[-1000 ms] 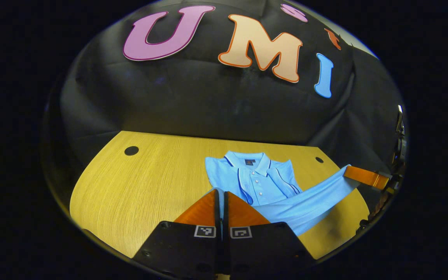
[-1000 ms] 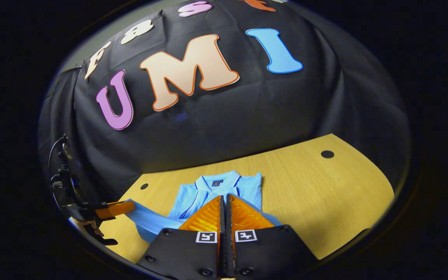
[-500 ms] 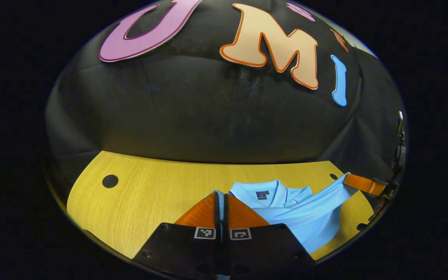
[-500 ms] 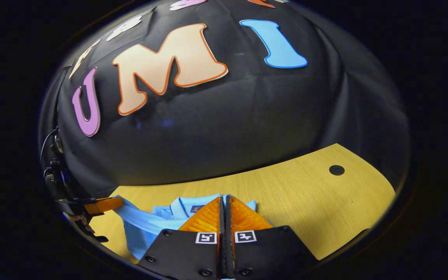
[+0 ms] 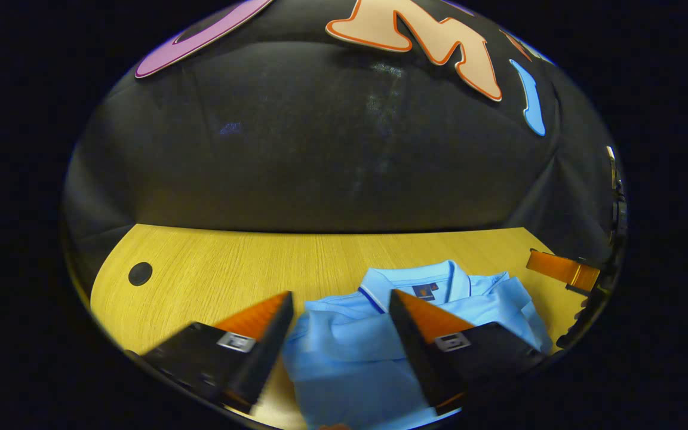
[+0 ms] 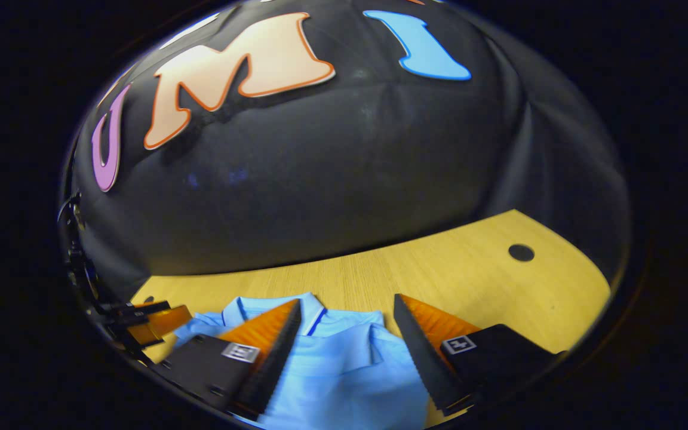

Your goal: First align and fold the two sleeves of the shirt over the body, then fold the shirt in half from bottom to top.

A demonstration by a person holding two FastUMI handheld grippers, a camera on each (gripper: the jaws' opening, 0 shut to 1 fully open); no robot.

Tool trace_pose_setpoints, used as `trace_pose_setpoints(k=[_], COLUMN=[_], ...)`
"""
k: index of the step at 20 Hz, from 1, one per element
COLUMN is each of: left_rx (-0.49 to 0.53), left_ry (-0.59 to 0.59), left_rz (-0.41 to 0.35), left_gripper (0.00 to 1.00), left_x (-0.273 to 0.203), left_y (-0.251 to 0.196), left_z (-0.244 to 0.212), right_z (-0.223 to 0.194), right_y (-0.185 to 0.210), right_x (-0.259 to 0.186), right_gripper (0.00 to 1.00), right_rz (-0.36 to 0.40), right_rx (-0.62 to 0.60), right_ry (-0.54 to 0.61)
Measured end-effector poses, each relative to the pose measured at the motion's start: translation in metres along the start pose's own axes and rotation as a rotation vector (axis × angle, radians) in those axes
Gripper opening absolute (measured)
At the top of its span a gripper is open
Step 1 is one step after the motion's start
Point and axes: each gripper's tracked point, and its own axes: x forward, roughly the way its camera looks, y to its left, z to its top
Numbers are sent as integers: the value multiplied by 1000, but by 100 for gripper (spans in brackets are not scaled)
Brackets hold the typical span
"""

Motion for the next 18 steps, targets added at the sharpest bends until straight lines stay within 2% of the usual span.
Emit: trace_pose_setpoints(k=[1, 2, 3, 6, 15, 17, 18], left_rx=[16, 27, 30, 17, 64, 52, 43], left_ry=[-35, -62, -82, -134, -266, -294, -303], left_rz=[15, 30, 35, 52, 104, 113, 120], left_gripper=[94, 94, 96, 96, 95, 95, 95], left_x=[-14, -27, -39, -82, -227, -257, -270], left_y=[1, 0, -3, -12, -36, -39, -39], left_z=[10, 17, 22, 36, 54, 55, 55], right_z=[8, 14, 23, 36, 65, 71, 73], right_y=[3, 7, 9, 17, 27, 25, 24], right_x=[-11, -23, -35, -80, -223, -250, -262], right_gripper=[99, 95, 98, 98, 98, 95, 98], right_rz=[1, 5, 5, 22, 75, 76, 73], right_rx=[-27, -51, -77, -122, -123, -132, -133], right_ry=[-29, -63, -98, -167, -264, -293, -308])
